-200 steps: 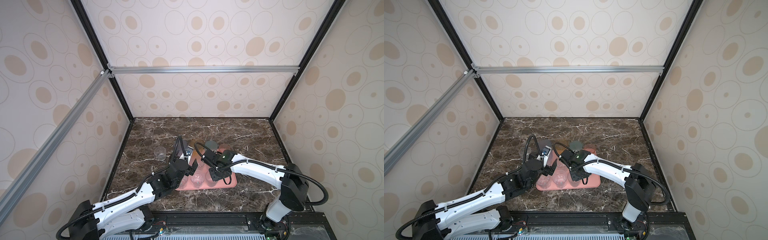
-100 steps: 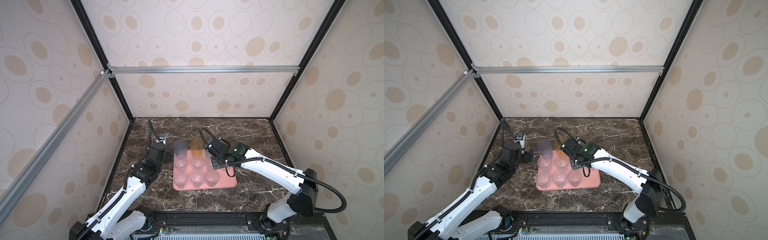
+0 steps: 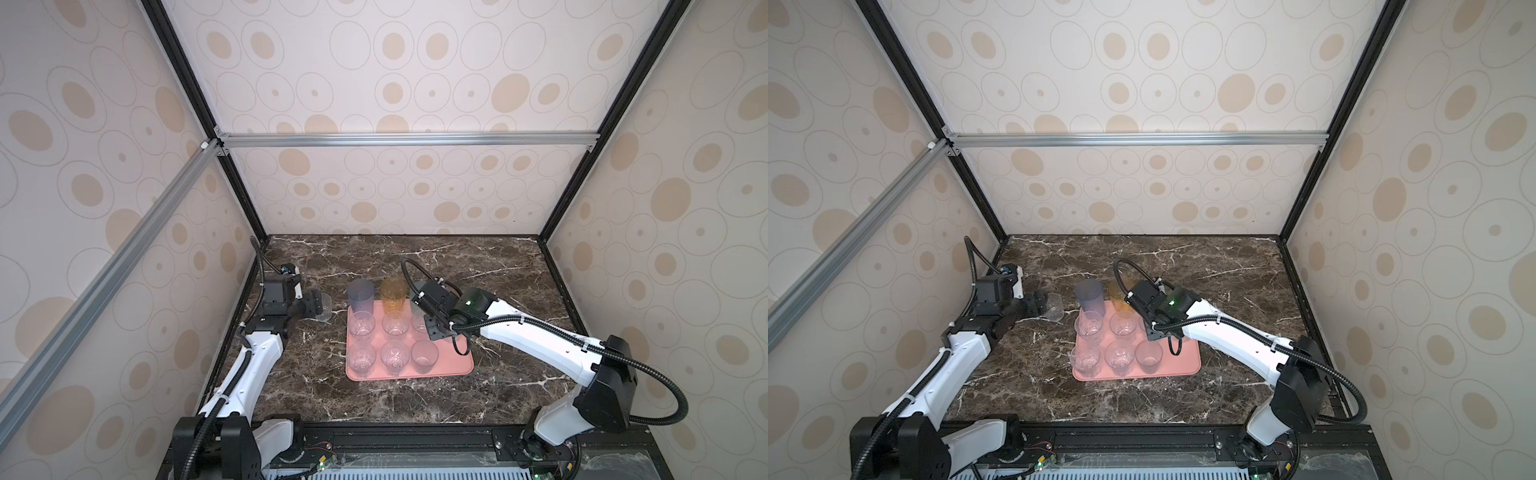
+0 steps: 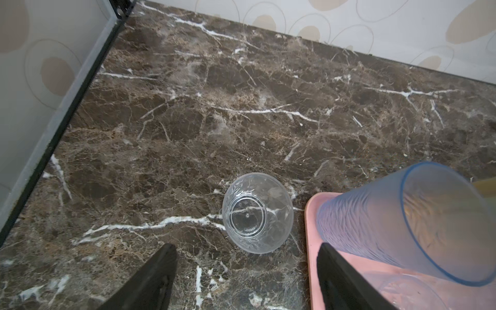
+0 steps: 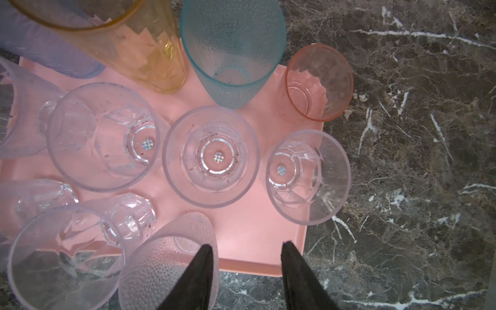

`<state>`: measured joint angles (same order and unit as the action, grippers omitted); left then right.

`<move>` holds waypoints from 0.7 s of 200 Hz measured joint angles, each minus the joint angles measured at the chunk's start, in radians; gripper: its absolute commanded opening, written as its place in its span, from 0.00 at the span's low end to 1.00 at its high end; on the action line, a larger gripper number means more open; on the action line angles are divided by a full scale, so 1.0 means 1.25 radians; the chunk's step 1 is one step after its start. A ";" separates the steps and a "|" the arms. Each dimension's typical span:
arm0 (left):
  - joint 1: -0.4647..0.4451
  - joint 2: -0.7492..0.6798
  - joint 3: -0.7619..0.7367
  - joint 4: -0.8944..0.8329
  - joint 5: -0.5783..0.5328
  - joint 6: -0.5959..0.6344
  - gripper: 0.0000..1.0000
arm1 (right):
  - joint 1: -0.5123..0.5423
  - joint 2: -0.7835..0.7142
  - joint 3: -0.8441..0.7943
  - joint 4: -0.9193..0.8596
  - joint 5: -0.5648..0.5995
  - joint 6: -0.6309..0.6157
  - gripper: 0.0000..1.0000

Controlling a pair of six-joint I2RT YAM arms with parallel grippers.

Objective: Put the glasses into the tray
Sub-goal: 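Grasp the small clear glass on the table with the left gripper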

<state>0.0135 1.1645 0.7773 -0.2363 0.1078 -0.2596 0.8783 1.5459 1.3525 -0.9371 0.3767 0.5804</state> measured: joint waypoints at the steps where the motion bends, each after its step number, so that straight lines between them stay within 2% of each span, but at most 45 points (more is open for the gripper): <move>1: 0.000 0.002 0.000 0.001 0.000 0.000 0.74 | -0.001 0.000 0.000 0.001 0.001 -0.001 0.51; 22: 0.004 0.036 0.013 0.010 0.001 -0.006 0.67 | -0.008 0.000 0.004 0.027 0.011 -0.019 0.59; 37: 0.005 0.067 0.032 0.015 0.002 -0.006 0.66 | -0.008 0.007 0.027 0.040 0.000 -0.034 0.62; 90: 0.005 0.154 0.074 0.015 -0.018 0.009 0.61 | -0.002 0.110 0.153 0.115 -0.129 -0.071 0.62; 140: 0.006 0.205 0.088 0.010 -0.033 0.023 0.55 | 0.008 0.179 0.178 0.136 -0.210 -0.081 0.62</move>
<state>0.0208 1.4204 0.8867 -0.2237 0.0662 -0.2310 0.8879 1.7695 1.5745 -0.7677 0.1143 0.4789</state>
